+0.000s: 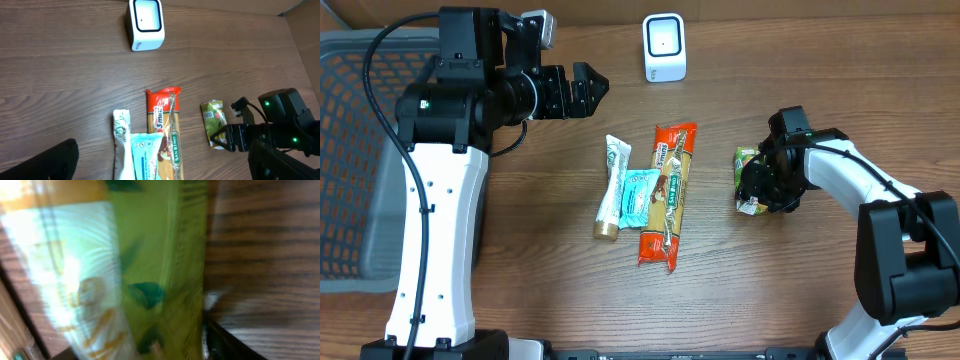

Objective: Scan the item barcode
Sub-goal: 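Lift the juice pouch upright with the right gripper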

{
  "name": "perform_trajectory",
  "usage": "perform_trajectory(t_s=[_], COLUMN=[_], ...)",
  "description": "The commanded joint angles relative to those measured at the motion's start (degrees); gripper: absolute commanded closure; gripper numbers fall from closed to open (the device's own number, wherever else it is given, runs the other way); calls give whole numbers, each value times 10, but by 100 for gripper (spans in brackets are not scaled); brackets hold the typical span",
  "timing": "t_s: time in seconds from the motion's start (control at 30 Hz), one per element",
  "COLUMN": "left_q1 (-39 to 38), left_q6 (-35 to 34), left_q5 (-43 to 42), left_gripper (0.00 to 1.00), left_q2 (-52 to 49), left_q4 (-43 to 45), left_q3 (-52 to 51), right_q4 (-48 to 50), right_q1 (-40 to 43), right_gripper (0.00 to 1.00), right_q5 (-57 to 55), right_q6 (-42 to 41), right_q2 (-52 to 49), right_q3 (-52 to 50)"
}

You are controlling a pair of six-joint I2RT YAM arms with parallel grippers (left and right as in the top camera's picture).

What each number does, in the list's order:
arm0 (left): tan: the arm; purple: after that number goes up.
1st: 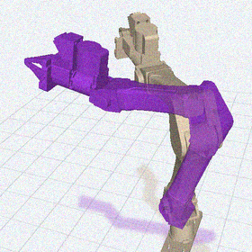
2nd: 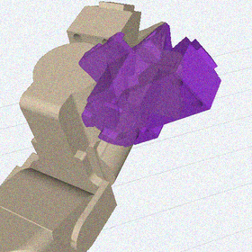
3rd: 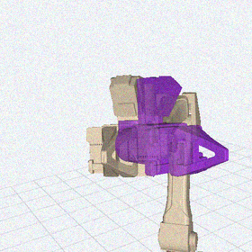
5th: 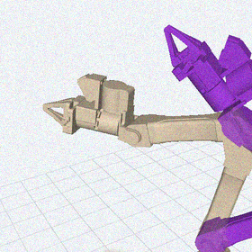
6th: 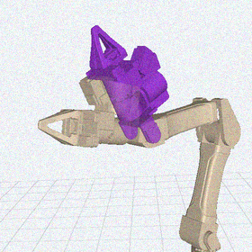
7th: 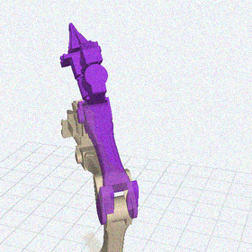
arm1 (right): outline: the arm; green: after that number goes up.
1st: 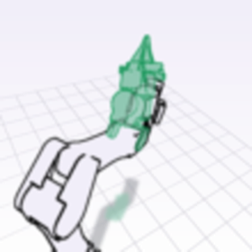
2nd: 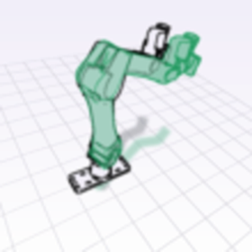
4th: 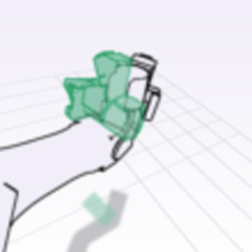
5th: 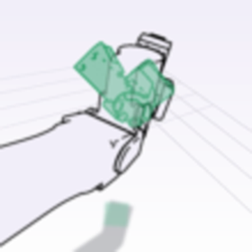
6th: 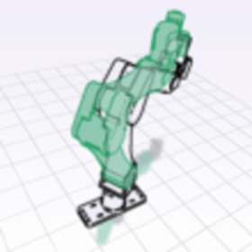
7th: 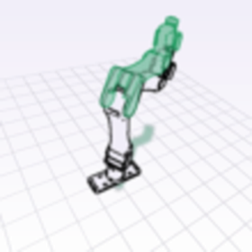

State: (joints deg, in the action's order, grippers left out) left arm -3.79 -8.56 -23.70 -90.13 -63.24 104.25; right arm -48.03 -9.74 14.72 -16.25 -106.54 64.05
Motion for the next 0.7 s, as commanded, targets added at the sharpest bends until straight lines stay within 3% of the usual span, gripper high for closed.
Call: perform_trajectory(t_s=[0.0,0.27,0.53,0.67], left_q1=[-3,-3,-3,-3], left_q6=[13,13,13,13], left_q5=[3,3,3,3], left_gripper=[0,0,0,1], left_q2=[-5,-5,-5,-5], left_q4=[0,0,0,0], left_q3=[4,4,4,4], right_q4=[-1,-1,-123,-196], right_q1=[1,1,2,2], right_gripper=[59,87,90,90], right_q5=[4,4,24,106], right_q6=[2,2,41,88], right_q2=[-11,-11,-10,-10], right_q3=[-21,-11,128,237])
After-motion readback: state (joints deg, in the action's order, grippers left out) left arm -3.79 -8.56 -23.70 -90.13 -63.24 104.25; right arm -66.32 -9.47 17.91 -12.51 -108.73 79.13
